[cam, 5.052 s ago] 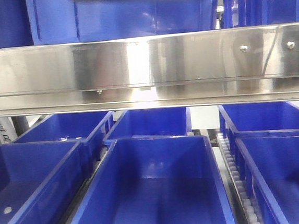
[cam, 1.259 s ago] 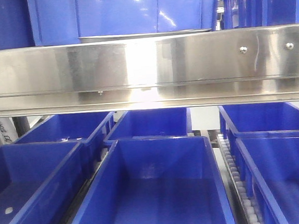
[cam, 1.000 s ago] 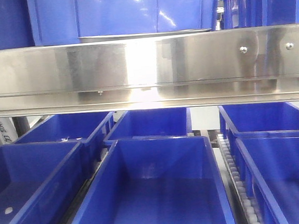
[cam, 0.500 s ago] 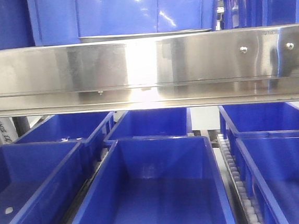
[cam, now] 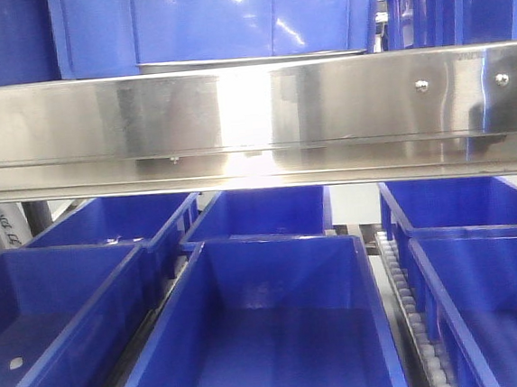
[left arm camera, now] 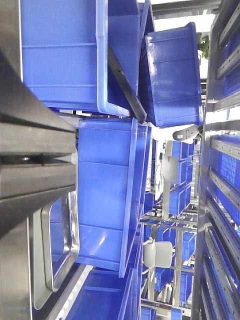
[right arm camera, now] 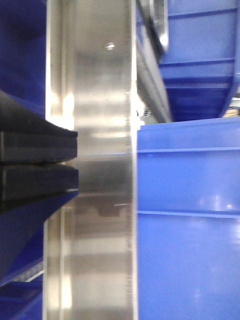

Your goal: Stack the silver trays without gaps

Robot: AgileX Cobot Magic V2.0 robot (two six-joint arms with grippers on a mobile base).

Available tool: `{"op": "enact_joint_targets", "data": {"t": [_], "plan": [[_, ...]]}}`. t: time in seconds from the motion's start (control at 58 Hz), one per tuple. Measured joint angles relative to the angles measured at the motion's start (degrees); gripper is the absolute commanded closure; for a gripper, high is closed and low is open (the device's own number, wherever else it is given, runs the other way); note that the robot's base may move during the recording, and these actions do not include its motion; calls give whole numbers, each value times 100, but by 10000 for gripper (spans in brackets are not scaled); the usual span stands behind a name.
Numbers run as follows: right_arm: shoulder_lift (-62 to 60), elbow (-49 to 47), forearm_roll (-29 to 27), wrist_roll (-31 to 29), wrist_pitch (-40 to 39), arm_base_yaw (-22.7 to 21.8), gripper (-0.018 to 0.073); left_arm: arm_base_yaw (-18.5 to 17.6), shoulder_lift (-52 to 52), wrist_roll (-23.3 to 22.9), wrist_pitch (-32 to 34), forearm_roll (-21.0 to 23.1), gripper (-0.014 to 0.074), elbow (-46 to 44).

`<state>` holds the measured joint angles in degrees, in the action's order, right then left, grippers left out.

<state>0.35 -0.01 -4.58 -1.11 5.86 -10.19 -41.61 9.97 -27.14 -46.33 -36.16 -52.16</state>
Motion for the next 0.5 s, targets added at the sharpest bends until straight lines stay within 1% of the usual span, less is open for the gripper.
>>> {"op": "enact_joint_targets", "data": {"t": [0.5], "plan": [[0,0,0,0,-32,0,637,0,0,0,0,0,613,0]]}}
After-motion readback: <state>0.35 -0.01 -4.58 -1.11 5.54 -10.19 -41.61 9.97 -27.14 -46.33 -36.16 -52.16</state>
